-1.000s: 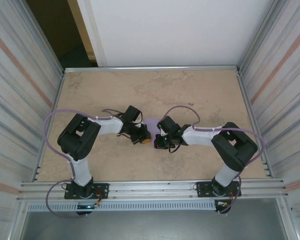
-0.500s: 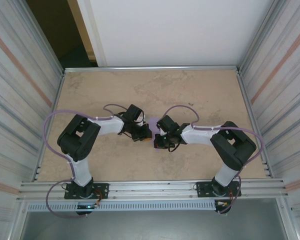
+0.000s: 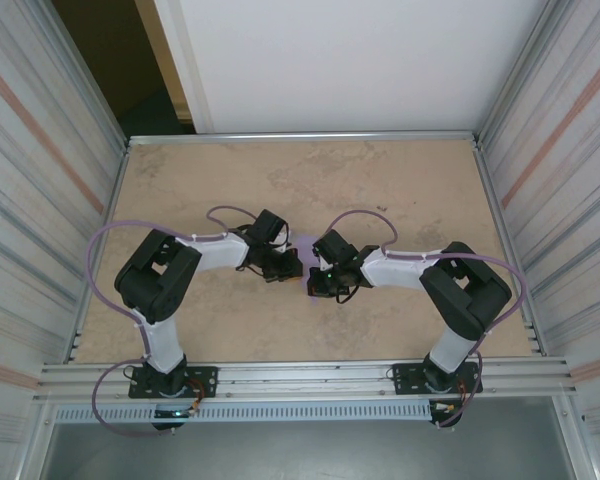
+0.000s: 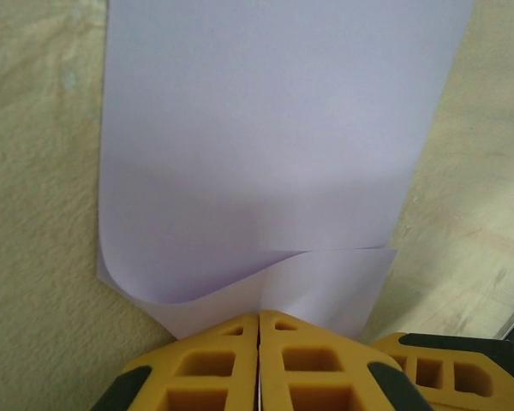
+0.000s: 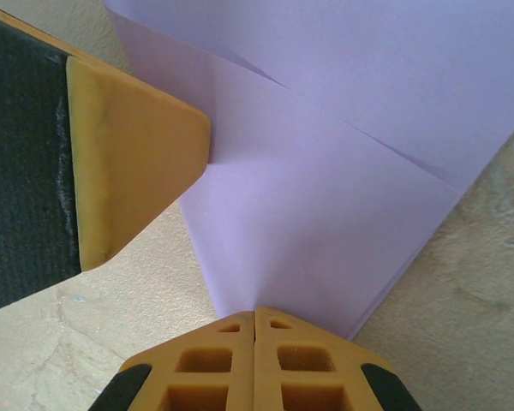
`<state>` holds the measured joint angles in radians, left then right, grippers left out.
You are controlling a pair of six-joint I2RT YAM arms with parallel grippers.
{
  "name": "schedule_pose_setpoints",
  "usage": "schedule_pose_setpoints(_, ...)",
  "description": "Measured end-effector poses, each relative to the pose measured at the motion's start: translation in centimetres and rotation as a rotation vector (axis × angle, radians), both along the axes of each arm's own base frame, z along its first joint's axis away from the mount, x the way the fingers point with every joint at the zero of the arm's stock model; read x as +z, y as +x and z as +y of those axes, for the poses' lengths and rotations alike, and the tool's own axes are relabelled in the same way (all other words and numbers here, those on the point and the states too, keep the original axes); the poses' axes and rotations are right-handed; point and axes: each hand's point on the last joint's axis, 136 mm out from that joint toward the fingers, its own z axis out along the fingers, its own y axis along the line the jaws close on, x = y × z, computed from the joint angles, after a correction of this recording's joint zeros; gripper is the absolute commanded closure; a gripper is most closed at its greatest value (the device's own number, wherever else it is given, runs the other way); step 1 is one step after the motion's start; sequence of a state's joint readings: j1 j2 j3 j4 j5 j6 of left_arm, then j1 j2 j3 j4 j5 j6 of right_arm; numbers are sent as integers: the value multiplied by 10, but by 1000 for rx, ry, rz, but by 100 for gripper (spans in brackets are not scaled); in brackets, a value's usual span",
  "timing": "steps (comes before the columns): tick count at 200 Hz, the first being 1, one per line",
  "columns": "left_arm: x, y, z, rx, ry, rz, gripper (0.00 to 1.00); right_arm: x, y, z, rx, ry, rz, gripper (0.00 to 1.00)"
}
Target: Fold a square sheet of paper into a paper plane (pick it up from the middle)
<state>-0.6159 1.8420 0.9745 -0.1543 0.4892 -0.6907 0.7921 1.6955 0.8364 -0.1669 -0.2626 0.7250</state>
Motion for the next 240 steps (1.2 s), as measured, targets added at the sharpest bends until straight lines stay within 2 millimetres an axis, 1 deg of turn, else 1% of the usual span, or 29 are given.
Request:
schedule_pose_setpoints(26, 0, 9, 9, 18, 1, 14, 91, 0, 2, 2, 0, 4, -4, 100)
schedule_pose_setpoints(81, -1, 42, 30, 37, -19, 28, 91, 0, 6, 6, -1, 16, -18, 100)
schedule_pose_setpoints(126, 0, 58, 41, 30, -25, 25, 91, 1, 9, 7, 21, 16, -43, 100)
schedule_pose_setpoints(140, 1, 68, 51, 52, -4, 4, 91, 1, 9, 5, 40, 6, -46, 99)
schedule_pose_setpoints(165, 3, 92, 76, 117, 41, -39, 90, 2, 7, 2, 84, -9, -52, 98)
schedule_pose_setpoints(180, 6, 101, 90, 156, 55, -55, 87, 3, 6, -1, 103, -21, -51, 95)
schedule_pose_setpoints(187, 11, 104, 94, 171, 54, -67, 85, 4, 4, -4, 102, -27, -46, 94)
schedule_pose_setpoints(196, 19, 105, 96, 183, 46, -84, 82, 9, 4, -5, 102, -26, -48, 87)
schedule_pose_setpoints(208, 31, 101, 96, 202, 24, -106, 79, 21, 6, -5, 94, -8, -71, 75)
schedule_pose_setpoints(222, 46, 91, 94, 220, -21, -124, 78, 45, 12, -2, 58, 41, -119, 68)
schedule_pose_setpoints(240, 53, 76, 92, 243, -77, -121, 74, 78, 25, 3, -19, 123, -195, 60)
